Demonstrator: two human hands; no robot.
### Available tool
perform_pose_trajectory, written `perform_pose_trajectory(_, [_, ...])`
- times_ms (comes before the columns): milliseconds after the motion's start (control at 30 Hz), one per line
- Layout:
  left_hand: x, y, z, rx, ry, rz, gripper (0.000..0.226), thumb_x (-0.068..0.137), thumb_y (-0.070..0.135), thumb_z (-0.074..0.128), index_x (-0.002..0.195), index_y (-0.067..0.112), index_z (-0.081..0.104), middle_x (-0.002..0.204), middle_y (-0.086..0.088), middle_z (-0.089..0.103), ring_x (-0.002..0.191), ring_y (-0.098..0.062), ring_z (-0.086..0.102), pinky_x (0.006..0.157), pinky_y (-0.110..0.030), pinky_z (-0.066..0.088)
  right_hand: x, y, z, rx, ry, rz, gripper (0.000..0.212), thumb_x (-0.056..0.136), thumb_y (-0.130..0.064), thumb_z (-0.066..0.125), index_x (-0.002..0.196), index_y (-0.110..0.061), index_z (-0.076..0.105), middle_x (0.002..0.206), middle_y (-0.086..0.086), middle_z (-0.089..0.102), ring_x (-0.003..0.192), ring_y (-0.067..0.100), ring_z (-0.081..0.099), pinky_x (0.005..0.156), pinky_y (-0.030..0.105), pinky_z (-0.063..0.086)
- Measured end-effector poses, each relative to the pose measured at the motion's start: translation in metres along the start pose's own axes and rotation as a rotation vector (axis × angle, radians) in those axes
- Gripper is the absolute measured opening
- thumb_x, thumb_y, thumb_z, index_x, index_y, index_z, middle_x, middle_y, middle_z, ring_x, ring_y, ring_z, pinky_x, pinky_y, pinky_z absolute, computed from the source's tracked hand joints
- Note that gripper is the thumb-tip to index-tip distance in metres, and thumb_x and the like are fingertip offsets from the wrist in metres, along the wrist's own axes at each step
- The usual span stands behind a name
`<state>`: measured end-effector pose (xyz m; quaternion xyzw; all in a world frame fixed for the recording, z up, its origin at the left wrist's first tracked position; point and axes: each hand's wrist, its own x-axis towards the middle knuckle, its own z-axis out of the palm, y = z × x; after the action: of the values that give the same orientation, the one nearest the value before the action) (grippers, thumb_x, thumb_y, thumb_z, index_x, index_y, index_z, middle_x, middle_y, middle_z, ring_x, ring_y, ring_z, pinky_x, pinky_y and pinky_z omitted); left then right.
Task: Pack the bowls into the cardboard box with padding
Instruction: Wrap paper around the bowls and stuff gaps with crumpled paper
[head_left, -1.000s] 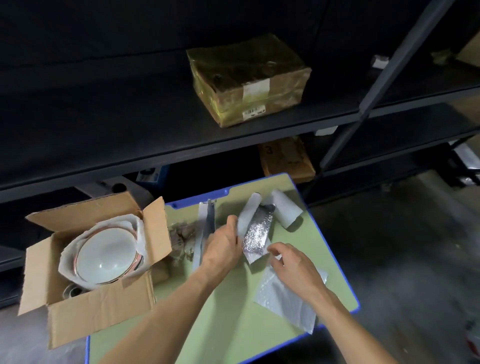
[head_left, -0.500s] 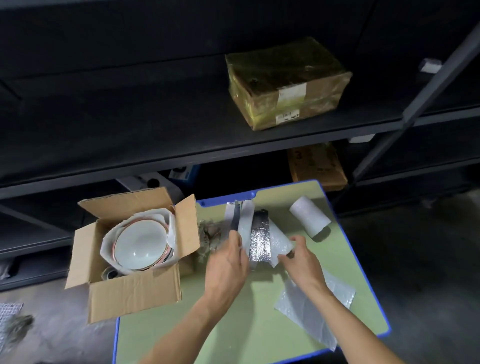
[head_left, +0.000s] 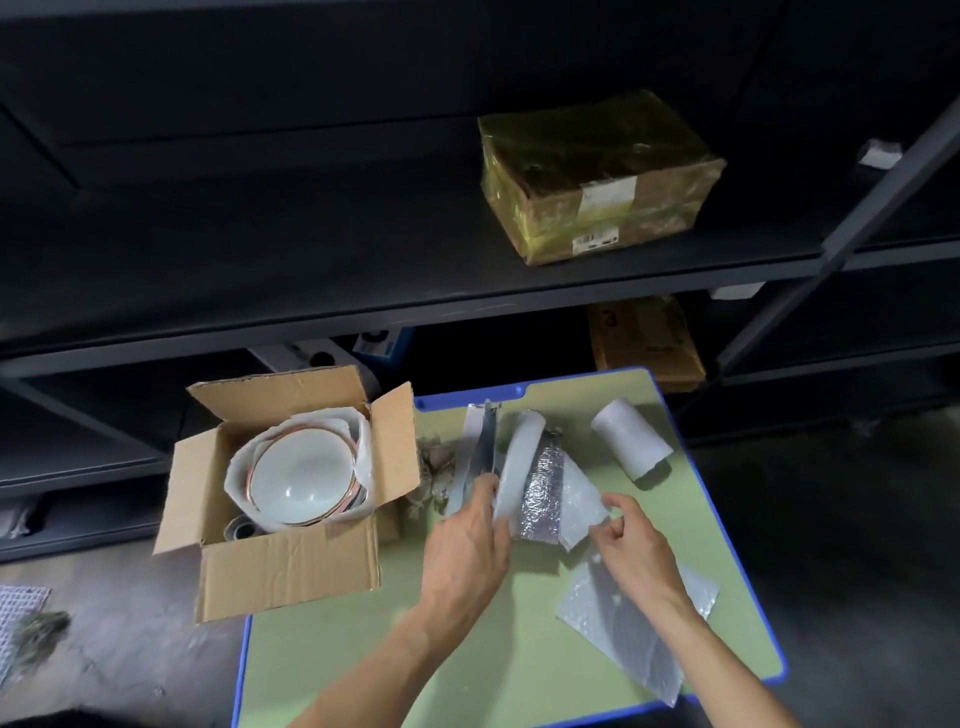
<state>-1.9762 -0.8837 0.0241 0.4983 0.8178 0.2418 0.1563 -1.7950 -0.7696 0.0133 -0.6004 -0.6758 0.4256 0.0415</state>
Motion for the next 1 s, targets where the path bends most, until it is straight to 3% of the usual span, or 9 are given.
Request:
perform_pose_trajectory(167, [-0.005, -0.007, -0.002, -0.04, 0.023, -0.015, 0.03, 0.096, 0.025, 0.049, 0.125, 0.02, 0.048, 0.072, -0.008, 0.066, 0.071, -0.039, 0.061, 0.058, -0.038, 0.032, 0.003, -0.003, 0.002, 0.067, -0.024, 0.067, 0.048, 0.088, -0.035, 0.07, 0.123, -0.036, 0.037, 0.089, -0.007, 0.065, 0.084, 0.019, 0.065, 0.082, 0.04, 0.054])
perform_pose_trajectory(233, [-0.007, -0.008, -0.002, -0.035, 0.023, -0.032, 0.034, 0.095, 0.024, 0.049, 0.128, 0.019, 0.046, 0.075, -0.009, 0.067, 0.073, -0.04, 0.061, 0.06, -0.039, 0.035, 0.008, -0.006, 0.004, 0.141, 0.001, 0.1, 0.05, 0.084, -0.027, 0.072, 0.122, -0.034, 0.04, 0.081, -0.001, 0.066, 0.079, 0.02, 0.065, 0.081, 0.041, 0.054])
perform_pose_trajectory(333, [-0.01, -0.004, -0.003, -0.048, 0.028, -0.078, 0.041, 0.092, 0.019, 0.046, 0.132, 0.019, 0.04, 0.08, -0.01, 0.067, 0.077, -0.041, 0.06, 0.064, -0.041, 0.041, 0.011, -0.011, 0.002, 0.238, 0.096, 0.103, 0.046, 0.084, -0.012, 0.067, 0.127, -0.021, 0.052, 0.074, 0.008, 0.066, 0.077, 0.019, 0.064, 0.075, 0.032, 0.046])
perform_pose_trajectory(500, [-0.012, 0.002, -0.001, -0.027, 0.003, -0.09, 0.04, 0.093, 0.019, 0.042, 0.132, 0.024, 0.032, 0.09, -0.008, 0.07, 0.079, -0.042, 0.061, 0.061, -0.038, 0.034, 0.001, -0.014, -0.018, 0.326, 0.198, 0.081, 0.044, 0.092, -0.01, 0.06, 0.136, -0.018, 0.055, 0.081, 0.001, 0.059, 0.083, 0.023, 0.067, 0.083, 0.035, 0.05])
perform_pose_trajectory(667, [-0.011, 0.009, 0.007, 0.098, -0.099, -0.052, 0.038, 0.098, 0.027, 0.037, 0.135, 0.024, 0.032, 0.096, -0.003, 0.07, 0.078, -0.037, 0.064, 0.059, -0.034, 0.03, -0.013, -0.024, -0.052, 0.541, 0.28, 0.052, 0.044, 0.095, -0.002, 0.057, 0.138, -0.012, 0.055, 0.084, 0.009, 0.056, 0.067, 0.016, 0.063, 0.073, 0.025, 0.052])
perform_pose_trajectory(733, [-0.011, 0.011, 0.009, 0.109, -0.129, -0.032, 0.033, 0.101, 0.035, 0.036, 0.132, 0.025, 0.033, 0.09, -0.004, 0.068, 0.078, -0.037, 0.064, 0.058, -0.034, 0.032, -0.015, -0.029, -0.062, 0.625, 0.251, 0.03, 0.043, 0.093, 0.001, 0.058, 0.135, -0.01, 0.057, 0.085, 0.012, 0.057, 0.064, 0.013, 0.06, 0.082, 0.035, 0.056])
perform_pose_trajectory(833, [-0.011, 0.014, 0.006, 0.165, -0.125, -0.024, 0.036, 0.103, 0.051, 0.032, 0.131, 0.028, 0.035, 0.089, -0.001, 0.07, 0.082, -0.031, 0.067, 0.06, -0.034, 0.038, -0.023, -0.043, -0.066, 0.683, 0.127, -0.006, 0.04, 0.094, 0.004, 0.059, 0.129, -0.017, 0.057, 0.077, 0.009, 0.059, 0.067, 0.017, 0.059, 0.079, 0.034, 0.055])
perform_pose_trajectory(933, [-0.004, 0.012, -0.001, 0.066, -0.009, -0.019, 0.037, 0.103, 0.05, 0.034, 0.13, 0.026, 0.042, 0.102, 0.001, 0.067, 0.088, -0.029, 0.065, 0.067, -0.035, 0.041, -0.028, -0.051, -0.063, 0.712, 0.008, -0.033, 0.036, 0.095, 0.004, 0.058, 0.126, -0.015, 0.061, 0.068, 0.001, 0.058, 0.069, 0.017, 0.061, 0.079, 0.037, 0.055])
perform_pose_trajectory(1000, [0.005, 0.012, -0.011, -0.088, 0.067, 0.008, 0.038, 0.101, 0.044, 0.042, 0.134, 0.025, 0.041, 0.111, 0.001, 0.058, 0.096, -0.026, 0.061, 0.074, -0.035, 0.043, -0.03, -0.055, -0.061, 0.718, -0.104, -0.046, 0.036, 0.096, 0.005, 0.056, 0.127, -0.012, 0.062, 0.074, 0.007, 0.056, 0.072, 0.018, 0.061, 0.076, 0.034, 0.055])
